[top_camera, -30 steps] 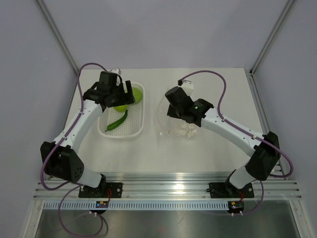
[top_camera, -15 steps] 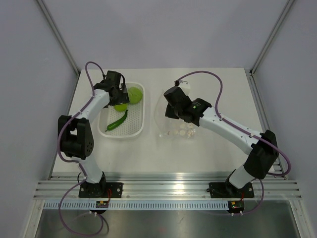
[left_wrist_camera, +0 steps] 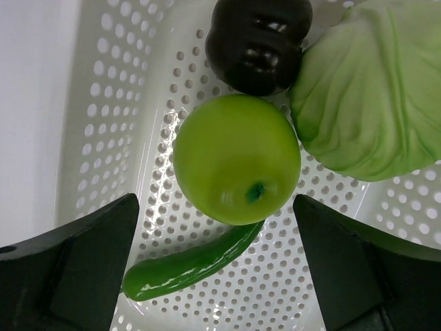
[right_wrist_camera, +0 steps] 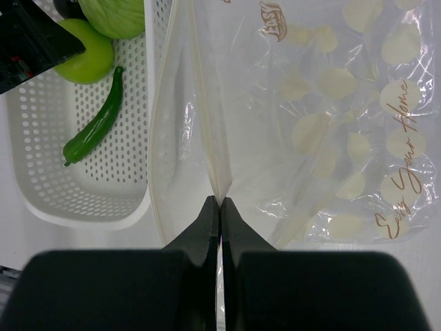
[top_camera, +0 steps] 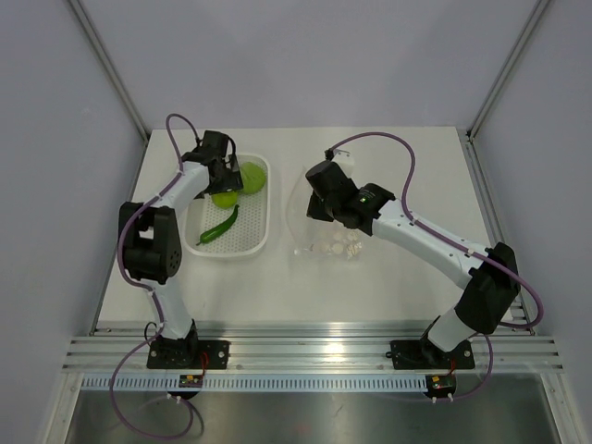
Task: Place the food in the zip-top bag and seal the zipper
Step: Open the zipper of the food storage bag at the center of the board, then pick up the fake fruit from the bin.
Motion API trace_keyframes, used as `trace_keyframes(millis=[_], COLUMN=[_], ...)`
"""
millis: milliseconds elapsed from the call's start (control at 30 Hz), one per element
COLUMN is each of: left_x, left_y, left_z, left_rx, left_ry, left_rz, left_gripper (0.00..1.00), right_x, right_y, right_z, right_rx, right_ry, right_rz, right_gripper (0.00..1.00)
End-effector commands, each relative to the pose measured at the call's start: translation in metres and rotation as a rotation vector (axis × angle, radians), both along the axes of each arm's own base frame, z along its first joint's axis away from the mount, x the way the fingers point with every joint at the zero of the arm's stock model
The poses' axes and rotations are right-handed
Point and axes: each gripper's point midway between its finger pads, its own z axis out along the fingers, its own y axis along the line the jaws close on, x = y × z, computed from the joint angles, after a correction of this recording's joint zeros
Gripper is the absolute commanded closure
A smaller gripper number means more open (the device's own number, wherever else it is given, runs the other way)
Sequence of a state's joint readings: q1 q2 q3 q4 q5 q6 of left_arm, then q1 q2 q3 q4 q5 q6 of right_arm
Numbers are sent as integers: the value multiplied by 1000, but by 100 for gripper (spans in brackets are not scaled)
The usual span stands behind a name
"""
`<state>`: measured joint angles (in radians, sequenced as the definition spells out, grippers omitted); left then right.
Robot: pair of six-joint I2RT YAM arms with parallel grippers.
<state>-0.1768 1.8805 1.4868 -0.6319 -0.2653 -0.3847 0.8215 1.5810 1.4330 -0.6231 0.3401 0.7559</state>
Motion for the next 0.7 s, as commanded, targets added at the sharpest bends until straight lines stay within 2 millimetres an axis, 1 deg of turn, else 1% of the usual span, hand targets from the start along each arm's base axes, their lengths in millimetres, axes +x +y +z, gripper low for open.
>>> trace_keyframes(millis=[0,133,233,467,667], left_x=[24,28,30,28,30], left_y=[-3,-5,-8,-11,-12], left_z=[18,10,9,-9,-15], left_rx=[-3,-10,-17,-24,-24], left_ry=[-79,-70,-72,-38,-30], left_rz=[-15,-23,-27,-38,-46], left_gripper=[1,1,1,1,1], right_x=[8,7,7,5,5], right_y=[9,10,10,14,17], right_z=[21,19,18,13,14], right_rx=[67,69,72,84,96], right_ry=[-38,-32,-29,-11,-6], right_rz=[4,9,7,17,19], right_gripper=[100,100,100,100,100])
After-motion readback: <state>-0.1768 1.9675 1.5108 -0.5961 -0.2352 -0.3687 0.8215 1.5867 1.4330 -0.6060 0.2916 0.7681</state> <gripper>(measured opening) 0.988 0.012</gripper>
